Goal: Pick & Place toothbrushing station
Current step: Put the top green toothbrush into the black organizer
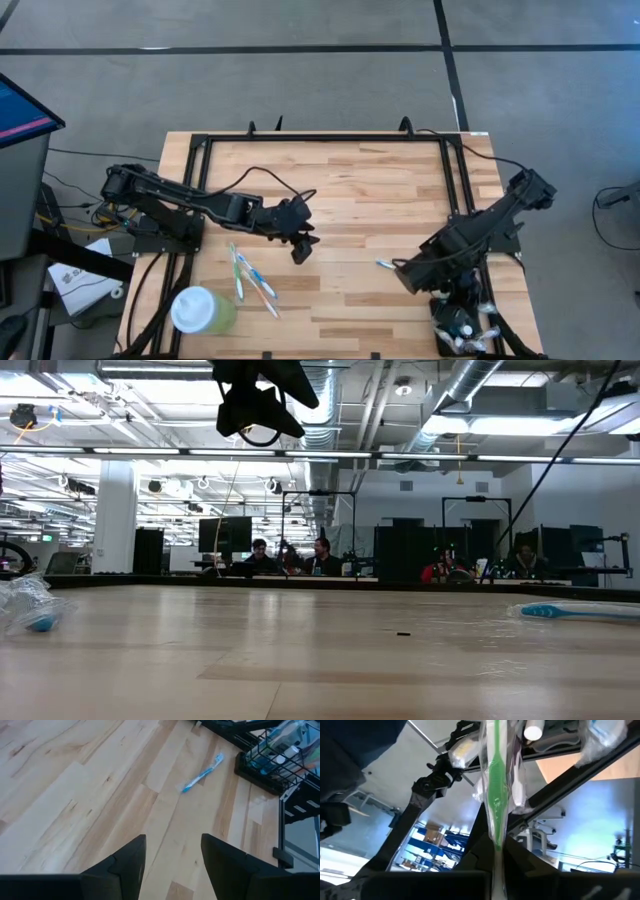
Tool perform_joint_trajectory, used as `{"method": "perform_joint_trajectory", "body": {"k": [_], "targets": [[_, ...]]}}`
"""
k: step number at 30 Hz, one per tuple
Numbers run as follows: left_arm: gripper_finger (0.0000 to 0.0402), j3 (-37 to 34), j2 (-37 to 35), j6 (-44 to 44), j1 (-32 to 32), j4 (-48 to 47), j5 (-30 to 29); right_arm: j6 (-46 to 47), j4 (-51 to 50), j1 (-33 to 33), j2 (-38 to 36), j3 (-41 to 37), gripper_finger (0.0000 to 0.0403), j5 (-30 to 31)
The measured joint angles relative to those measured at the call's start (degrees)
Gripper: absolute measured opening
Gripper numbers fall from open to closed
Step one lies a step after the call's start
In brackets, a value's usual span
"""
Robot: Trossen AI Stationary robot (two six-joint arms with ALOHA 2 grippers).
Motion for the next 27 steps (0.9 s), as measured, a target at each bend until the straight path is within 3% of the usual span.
{"method": "perform_joint_trajectory", "body": {"k": [16,27], "targets": [[0.0185,0.0,0.0,-0.2,0.0,0.6,-0.5,-1.9,0.0,-1.9,-3.6,0.0,0.0014,0.2],[0.0186,0.0,0.0,-1.5,0.0,6.4,-0.4,2.6,0.6,-14.9,-20.3,0.0,0.0011,21.1]]}}
